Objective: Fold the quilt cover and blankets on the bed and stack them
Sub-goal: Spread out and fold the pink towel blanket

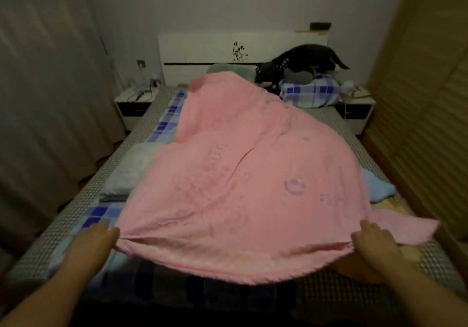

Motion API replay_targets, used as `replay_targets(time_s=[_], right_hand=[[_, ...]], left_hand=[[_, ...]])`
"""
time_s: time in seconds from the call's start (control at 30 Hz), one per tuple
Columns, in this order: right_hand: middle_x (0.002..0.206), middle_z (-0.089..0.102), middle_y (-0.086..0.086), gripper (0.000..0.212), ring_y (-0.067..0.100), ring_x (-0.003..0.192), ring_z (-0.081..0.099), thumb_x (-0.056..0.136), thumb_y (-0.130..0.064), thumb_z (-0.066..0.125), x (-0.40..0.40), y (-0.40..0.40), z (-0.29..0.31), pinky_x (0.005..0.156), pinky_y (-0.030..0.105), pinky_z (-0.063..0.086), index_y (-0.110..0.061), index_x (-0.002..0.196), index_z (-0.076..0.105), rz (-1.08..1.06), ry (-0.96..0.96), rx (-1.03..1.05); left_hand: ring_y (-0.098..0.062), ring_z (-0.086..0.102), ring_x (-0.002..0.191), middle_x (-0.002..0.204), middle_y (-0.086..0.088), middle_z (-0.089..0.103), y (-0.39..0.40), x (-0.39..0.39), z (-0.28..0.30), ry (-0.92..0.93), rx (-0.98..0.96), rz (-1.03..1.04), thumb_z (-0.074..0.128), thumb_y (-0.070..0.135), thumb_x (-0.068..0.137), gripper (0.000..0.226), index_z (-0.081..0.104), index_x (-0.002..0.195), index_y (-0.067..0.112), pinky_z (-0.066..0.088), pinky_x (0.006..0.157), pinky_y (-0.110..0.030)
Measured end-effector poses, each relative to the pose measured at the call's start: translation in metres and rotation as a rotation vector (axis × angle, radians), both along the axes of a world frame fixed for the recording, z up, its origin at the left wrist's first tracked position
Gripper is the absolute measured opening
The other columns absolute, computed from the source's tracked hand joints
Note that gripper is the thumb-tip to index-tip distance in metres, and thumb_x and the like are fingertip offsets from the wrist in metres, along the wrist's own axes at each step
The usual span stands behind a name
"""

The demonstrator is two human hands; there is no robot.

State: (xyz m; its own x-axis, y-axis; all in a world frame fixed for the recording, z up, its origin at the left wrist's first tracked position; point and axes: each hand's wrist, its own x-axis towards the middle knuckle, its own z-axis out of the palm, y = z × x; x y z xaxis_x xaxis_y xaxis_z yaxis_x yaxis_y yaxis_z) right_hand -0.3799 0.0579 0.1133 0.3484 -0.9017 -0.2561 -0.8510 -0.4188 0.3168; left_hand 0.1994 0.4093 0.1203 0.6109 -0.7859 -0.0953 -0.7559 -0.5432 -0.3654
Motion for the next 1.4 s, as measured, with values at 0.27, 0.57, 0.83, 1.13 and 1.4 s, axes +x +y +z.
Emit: replay_targets(time_s=[0.27,0.57,0.83,1.13,1.4], right_hand=[[0.102,0.053,0.003,0.026,0.026,0.092,0.057,0.079,-0.031,0.069,0.005,0.088,-0.038,0.07,0.036,0.048,-0.024,0.103,0.062,-0.015,-0.081,0.009],[0.088,0.061,0.03,0.029,0.046,0.082,0.062,0.071,0.009,0.068,0.075,0.151,-0.093,0.07,0.048,0.053,0.007,0.1,0.067,-0.29,-0.547,0.064],[0.115,0.057,0.018,0.024,0.036,0.112,0.051,0.088,-0.011,0.054,0.028,0.163,-0.102,0.084,0.039,0.05,-0.006,0.11,0.06,-0.499,-0.252,0.093],[0.136,0.036,0.026,0.045,0.048,0.116,0.045,0.093,-0.015,0.053,-0.025,0.154,-0.099,0.096,0.05,0.043,-0.017,0.138,0.051,-1.022,-0.487,0.061],[0.134,0.056,0.023,0.035,0.043,0.115,0.056,0.094,-0.005,0.053,-0.028,0.148,-0.118,0.094,0.04,0.046,-0.008,0.127,0.065,-1.248,-0.977,0.183]], left_hand=[[-0.03,0.062,0.061,0.083,-0.007,0.054,0.067,-0.038,-0.105,0.389,-0.034,0.054,0.096,0.031,0.031,0.077,0.05,0.092,0.023,0.054,0.046,-0.038],[-0.043,0.06,0.096,0.1,-0.023,0.058,0.08,-0.099,-0.101,0.513,-0.319,0.395,0.06,-0.001,0.076,0.043,0.063,0.117,0.01,0.05,0.081,-0.048],[-0.032,0.056,0.096,0.11,-0.012,0.056,0.097,-0.103,-0.116,0.57,-0.203,0.187,0.051,0.02,0.093,0.017,0.059,0.109,0.019,0.049,0.08,-0.041],[-0.044,0.049,0.104,0.12,-0.021,0.05,0.118,-0.12,-0.127,0.438,-0.31,0.624,0.055,0.009,0.09,0.035,0.07,0.118,0.024,0.042,0.095,-0.048],[-0.049,0.052,0.116,0.129,-0.031,0.055,0.073,-0.143,-0.106,0.541,-0.5,0.84,0.048,0.019,0.1,0.036,0.058,0.126,-0.002,0.042,0.099,-0.05]])
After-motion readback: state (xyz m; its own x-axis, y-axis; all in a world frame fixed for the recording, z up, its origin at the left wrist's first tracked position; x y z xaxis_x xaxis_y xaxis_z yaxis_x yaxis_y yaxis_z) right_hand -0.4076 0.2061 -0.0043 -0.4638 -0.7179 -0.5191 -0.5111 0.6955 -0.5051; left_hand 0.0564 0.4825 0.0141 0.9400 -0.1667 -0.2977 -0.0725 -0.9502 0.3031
